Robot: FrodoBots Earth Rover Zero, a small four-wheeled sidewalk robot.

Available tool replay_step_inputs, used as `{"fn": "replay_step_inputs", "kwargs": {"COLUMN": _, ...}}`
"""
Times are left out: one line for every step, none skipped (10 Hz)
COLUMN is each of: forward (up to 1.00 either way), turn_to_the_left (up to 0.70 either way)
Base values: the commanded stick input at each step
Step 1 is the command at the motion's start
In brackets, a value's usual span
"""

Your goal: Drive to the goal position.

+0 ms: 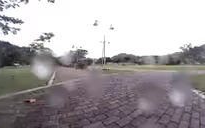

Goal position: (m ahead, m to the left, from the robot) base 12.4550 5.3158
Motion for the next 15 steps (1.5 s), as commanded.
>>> {"fn": "replay_step_inputs", "kwargs": {"forward": 0.70, "turn_to_the_left": 0.00}}
{"fn": "replay_step_inputs", "kwargs": {"forward": 0.70, "turn_to_the_left": 0.00}}
{"fn": "replay_step_inputs", "kwargs": {"forward": 0.70, "turn_to_the_left": 0.00}}
{"fn": "replay_step_inputs", "kwargs": {"forward": 0.70, "turn_to_the_left": 0.00}}
{"fn": "replay_step_inputs", "kwargs": {"forward": 0.70, "turn_to_the_left": 0.00}}
{"fn": "replay_step_inputs", "kwargs": {"forward": 0.70, "turn_to_the_left": 0.00}}
{"fn": "replay_step_inputs", "kwargs": {"forward": 0.70, "turn_to_the_left": 0.00}}
{"fn": "replay_step_inputs", "kwargs": {"forward": 0.70, "turn_to_the_left": 0.00}}
{"fn": "replay_step_inputs", "kwargs": {"forward": 0.70, "turn_to_the_left": 0.00}}
{"fn": "replay_step_inputs", "kwargs": {"forward": 0.70, "turn_to_the_left": 0.00}}
{"fn": "replay_step_inputs", "kwargs": {"forward": 0.70, "turn_to_the_left": 0.00}}
{"fn": "replay_step_inputs", "kwargs": {"forward": 0.70, "turn_to_the_left": 0.00}}
{"fn": "replay_step_inputs", "kwargs": {"forward": 0.70, "turn_to_the_left": 0.00}}
{"fn": "replay_step_inputs", "kwargs": {"forward": 0.70, "turn_to_the_left": 0.00}}
{"fn": "replay_step_inputs", "kwargs": {"forward": 0.70, "turn_to_the_left": 0.30}}
